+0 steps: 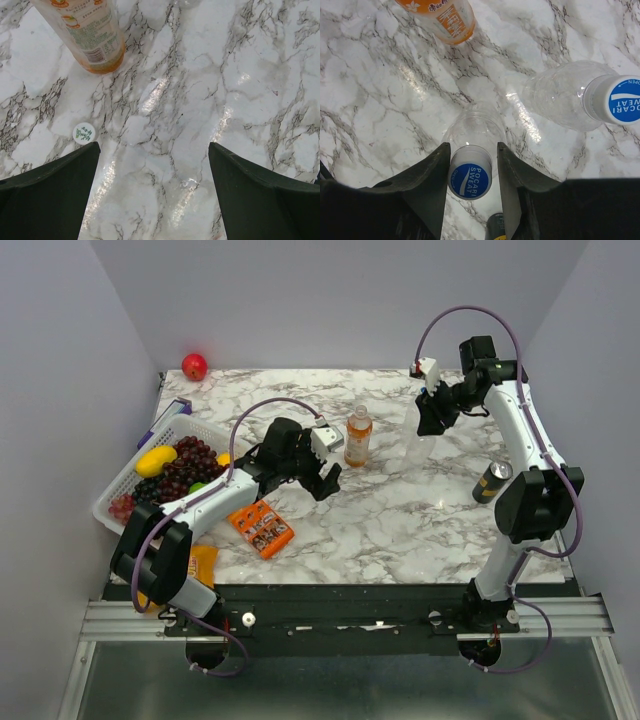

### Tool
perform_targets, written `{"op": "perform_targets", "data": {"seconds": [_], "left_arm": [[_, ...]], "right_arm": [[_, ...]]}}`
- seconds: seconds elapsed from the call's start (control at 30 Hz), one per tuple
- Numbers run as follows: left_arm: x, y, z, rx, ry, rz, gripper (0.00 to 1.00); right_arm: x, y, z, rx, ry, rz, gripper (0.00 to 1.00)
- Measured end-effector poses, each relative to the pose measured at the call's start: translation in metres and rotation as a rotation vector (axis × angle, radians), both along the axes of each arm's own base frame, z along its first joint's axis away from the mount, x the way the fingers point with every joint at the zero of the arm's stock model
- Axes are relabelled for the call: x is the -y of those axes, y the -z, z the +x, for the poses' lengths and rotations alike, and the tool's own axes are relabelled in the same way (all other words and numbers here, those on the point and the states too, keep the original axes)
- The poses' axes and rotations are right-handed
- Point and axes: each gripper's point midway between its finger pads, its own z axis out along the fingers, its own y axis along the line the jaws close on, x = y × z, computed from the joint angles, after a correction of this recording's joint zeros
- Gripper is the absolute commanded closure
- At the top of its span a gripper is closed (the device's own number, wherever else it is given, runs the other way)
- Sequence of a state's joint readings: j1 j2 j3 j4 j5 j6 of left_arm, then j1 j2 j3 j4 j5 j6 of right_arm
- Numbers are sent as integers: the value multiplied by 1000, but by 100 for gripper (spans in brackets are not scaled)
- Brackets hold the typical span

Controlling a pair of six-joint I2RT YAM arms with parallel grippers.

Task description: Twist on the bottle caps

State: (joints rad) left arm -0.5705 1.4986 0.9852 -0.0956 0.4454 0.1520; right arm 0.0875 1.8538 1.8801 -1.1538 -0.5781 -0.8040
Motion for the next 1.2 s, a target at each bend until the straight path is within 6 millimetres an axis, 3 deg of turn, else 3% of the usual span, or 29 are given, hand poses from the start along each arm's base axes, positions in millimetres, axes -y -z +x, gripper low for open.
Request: {"op": "perform_targets", "data": {"seconds": [1.2], "left_arm": [[1,-1,2,9,0,-6,1]], "right_arm": [[-16,-29,-9,10,-55,97,40]]}}
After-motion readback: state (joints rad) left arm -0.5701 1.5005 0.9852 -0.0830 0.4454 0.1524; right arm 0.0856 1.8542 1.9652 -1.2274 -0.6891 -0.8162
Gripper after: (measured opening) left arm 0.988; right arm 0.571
